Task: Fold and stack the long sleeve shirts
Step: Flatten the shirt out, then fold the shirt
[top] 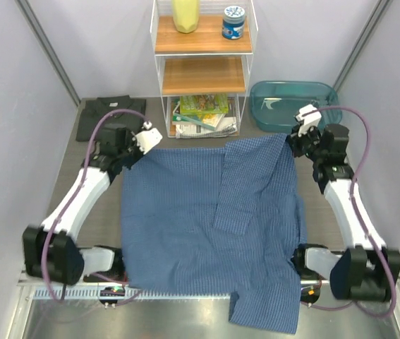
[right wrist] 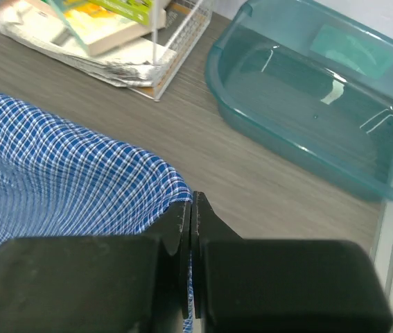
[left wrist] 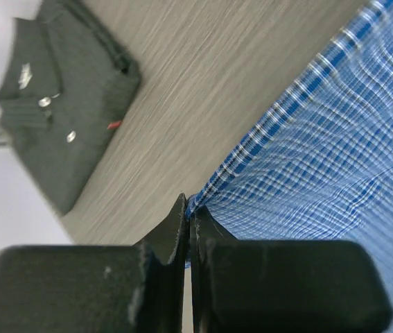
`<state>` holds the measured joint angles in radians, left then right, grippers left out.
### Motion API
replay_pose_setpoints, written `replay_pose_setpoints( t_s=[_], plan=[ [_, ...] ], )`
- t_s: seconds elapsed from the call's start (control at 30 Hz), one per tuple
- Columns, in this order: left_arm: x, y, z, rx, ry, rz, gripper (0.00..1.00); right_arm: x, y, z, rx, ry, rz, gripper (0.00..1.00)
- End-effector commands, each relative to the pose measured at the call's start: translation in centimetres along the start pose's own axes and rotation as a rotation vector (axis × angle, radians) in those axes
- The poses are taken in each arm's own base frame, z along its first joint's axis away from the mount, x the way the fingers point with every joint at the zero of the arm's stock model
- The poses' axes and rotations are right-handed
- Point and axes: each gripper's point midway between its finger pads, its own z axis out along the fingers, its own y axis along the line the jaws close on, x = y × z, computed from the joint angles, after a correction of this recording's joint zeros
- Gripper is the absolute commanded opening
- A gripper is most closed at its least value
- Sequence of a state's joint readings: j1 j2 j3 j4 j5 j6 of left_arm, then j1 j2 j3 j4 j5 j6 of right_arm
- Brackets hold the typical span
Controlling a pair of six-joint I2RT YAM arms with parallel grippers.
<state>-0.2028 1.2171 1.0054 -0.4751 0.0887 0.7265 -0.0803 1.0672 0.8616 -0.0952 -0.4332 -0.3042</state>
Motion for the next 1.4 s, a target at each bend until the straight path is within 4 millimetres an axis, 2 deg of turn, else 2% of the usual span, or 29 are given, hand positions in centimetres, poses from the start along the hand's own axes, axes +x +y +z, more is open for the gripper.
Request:
replay_pose_setpoints(
  t_s=[0.0, 0.03, 0.07, 0.1, 0.13, 0.17, 0.2, 0.23, 0.27, 0.4, 0.5, 0.53, 0.57, 0.6, 0.63, 0.67, 0.73, 0.77, 0.8, 0.83, 0.87, 0.9, 0.97, 1.0, 1.07, 1.1, 1.2, 1.27, 1.37],
  plan=[
    [-1.0, 2.5, 6.4, -0.035, -0.071, 0.007, 0.00, -2.0, -2.4, 4.7, 0.027, -0.122, -0.169, 0.01],
    [-0.1, 1.7, 9.1, 0.014, -0.032, -0.007, 0.00, -1.1, -2.7, 5.7, 0.026, -0.097, -0.160, 0.01],
    [0.1, 1.5, 10.3, 0.038, -0.024, -0.014, 0.00, 0.9, -2.8, 7.7, 0.009, -0.046, -0.140, 0.01],
    [0.4, 1.3, 11.3, 0.062, -0.009, -0.010, 0.00, 1.6, -2.9, 8.6, 0.004, -0.026, -0.155, 0.01],
    [0.9, 1.2, 13.4, 0.086, 0.020, -0.019, 0.00, 2.2, -3.2, 9.4, 0.013, -0.008, -0.153, 0.01],
    [1.2, 1.2, 14.2, 0.095, 0.038, -0.023, 0.00, 3.7, -3.6, 10.9, 0.018, 0.028, -0.144, 0.01],
    [2.0, 1.0, 15.0, 0.111, 0.075, -0.024, 0.00, 4.0, -3.7, 11.6, 0.019, 0.037, -0.140, 0.01],
    [1.3, 2.2, 15.6, 0.092, 0.070, -0.025, 0.00, 4.5, -3.9, 12.3, 0.022, 0.051, -0.135, 0.01],
    [2.3, 1.9, 16.7, 0.105, 0.098, -0.036, 0.00, 4.9, -4.1, 13.3, 0.024, 0.060, -0.135, 0.01],
    [2.4, 3.8, 17.8, 0.078, 0.105, -0.076, 0.00, 5.2, -5.3, 15.0, 0.062, 0.065, -0.138, 0.01],
    [2.7, 4.6, 18.2, 0.065, 0.129, -0.074, 0.01, 5.1, -5.3, 15.3, 0.027, 0.142, -0.127, 0.31],
    [2.9, 5.1, 17.9, 0.045, 0.141, -0.082, 0.01, 5.1, -5.4, 15.0, 0.021, 0.180, -0.134, 0.49],
    [3.2, 5.2, 17.6, 0.037, 0.157, -0.127, 0.04, 5.2, -5.6, 14.1, 0.014, 0.256, -0.127, 0.57],
    [2.9, 6.6, 16.5, 0.014, 0.151, -0.156, 0.08, 5.4, -6.1, 13.4, 0.032, 0.297, -0.144, 0.64],
    [2.8, 6.4, 15.8, 0.044, 0.149, -0.181, 0.22, 4.7, -7.4, 12.0, 0.064, 0.325, -0.207, 0.73],
    [3.4, 5.9, 14.4, 0.078, 0.182, -0.202, 0.29, 5.5, -7.1, 10.3, 0.036, 0.398, -0.210, 0.77],
    [3.1, 5.3, 11.3, 0.086, 0.172, -0.199, 0.43, 4.7, -7.4, 7.1, 0.009, 0.424, -0.244, 0.86],
    [3.7, 3.8, 9.8, 0.141, 0.198, -0.192, 0.48, 5.8, -6.8, 4.7, -0.049, 0.510, -0.263, 0.86],
    [4.8, 1.8, 8.9, 0.192, 0.221, -0.186, 0.56, 6.1, -6.2, 3.2, -0.088, 0.541, -0.267, 0.86],
    [4.3, 1.8, 7.0, 0.176, 0.208, -0.178, 0.66, 5.9, -5.2, 1.7, -0.131, 0.558, -0.271, 0.86],
    [4.8, 0.9, 6.1, 0.195, 0.224, -0.187, 0.66, 7.4, -3.3, -0.5, -0.216, 0.644, -0.255, 0.86],
    [6.0, -0.9, 5.0, 0.237, 0.269, -0.202, 0.67, 7.9, -2.6, -1.4, -0.238, 0.670, -0.237, 0.86],
    [6.0, -2.0, 3.5, 0.255, 0.266, -0.240, 0.67, 10.0, -1.0, -3.3, -0.282, 0.756, -0.203, 0.86],
    [7.0, -4.0, 2.9, 0.315, 0.294, -0.261, 0.67, 10.6, -0.5, -3.8, -0.307, 0.779, -0.195, 0.84],
    [6.9, -5.5, 2.1, 0.352, 0.276, -0.276, 0.66, 13.0, 0.8, -5.0, -0.348, 0.853, -0.150, 0.76],
    [7.4, -7.2, 1.8, 0.402, 0.278, -0.295, 0.66, 13.8, 1.3, -5.4, -0.369, 0.878, -0.144, 0.74],
    [9.4, -9.6, 1.9, 0.459, 0.340, -0.310, 0.64, 17.3, 2.4, -6.5, -0.410, 0.976, -0.105, 0.64],
    [10.9, -10.5, 2.3, 0.484, 0.389, -0.310, 0.62, 19.4, 2.9, -6.6, -0.419, 1.013, -0.095, 0.59],
    [13.0, -11.4, 2.8, 0.482, 0.459, -0.326, 0.59, 22.0, 2.2, -5.7, -0.379, 1.045, -0.109, 0.56]
  ],
)
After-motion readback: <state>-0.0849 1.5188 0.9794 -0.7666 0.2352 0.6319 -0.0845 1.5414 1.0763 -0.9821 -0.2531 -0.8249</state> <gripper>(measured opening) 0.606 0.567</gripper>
